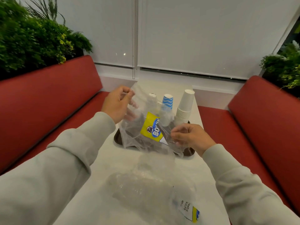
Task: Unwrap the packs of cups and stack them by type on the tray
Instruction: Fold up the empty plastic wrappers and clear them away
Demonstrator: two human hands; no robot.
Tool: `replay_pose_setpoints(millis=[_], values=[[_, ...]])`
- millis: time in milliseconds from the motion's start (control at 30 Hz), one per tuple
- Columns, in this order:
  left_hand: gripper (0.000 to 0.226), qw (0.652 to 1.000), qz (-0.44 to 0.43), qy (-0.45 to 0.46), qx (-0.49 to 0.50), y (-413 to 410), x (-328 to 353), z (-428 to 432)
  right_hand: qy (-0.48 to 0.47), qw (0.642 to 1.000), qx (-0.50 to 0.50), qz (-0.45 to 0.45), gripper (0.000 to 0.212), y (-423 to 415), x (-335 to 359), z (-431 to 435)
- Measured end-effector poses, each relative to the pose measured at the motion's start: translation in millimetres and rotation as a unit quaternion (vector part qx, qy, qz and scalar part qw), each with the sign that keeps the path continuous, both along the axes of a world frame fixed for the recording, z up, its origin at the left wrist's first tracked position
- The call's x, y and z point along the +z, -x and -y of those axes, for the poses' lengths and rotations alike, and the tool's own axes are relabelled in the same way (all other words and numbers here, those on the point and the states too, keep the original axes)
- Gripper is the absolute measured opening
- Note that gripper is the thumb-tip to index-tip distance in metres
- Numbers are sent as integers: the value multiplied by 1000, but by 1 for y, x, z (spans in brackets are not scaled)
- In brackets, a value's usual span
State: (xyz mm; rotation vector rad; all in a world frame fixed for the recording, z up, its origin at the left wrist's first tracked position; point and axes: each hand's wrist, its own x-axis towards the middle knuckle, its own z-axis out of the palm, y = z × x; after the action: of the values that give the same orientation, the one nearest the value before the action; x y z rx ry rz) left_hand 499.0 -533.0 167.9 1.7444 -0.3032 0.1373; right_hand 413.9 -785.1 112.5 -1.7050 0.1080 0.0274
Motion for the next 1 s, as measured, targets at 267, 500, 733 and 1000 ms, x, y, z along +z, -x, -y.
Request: replay_pose_setpoints(millis=[267,500,733,1000], values=[[31,977,-208,-36,-34,14,-41,-14,-126,988,-90,-15,5,-5,-11,2],[35,959,-257,-61,-99,24,-80,-28,-108,987,-117,-27,2,-9,-32,9],[37,949,-283,-17,-135,23,-85,-38,-56,985,-157,-34,7,-15,-51,23],[37,941,-314,12,-123,22,-100,-42,-21,991,-83,-98,29,-14,-67,13]])
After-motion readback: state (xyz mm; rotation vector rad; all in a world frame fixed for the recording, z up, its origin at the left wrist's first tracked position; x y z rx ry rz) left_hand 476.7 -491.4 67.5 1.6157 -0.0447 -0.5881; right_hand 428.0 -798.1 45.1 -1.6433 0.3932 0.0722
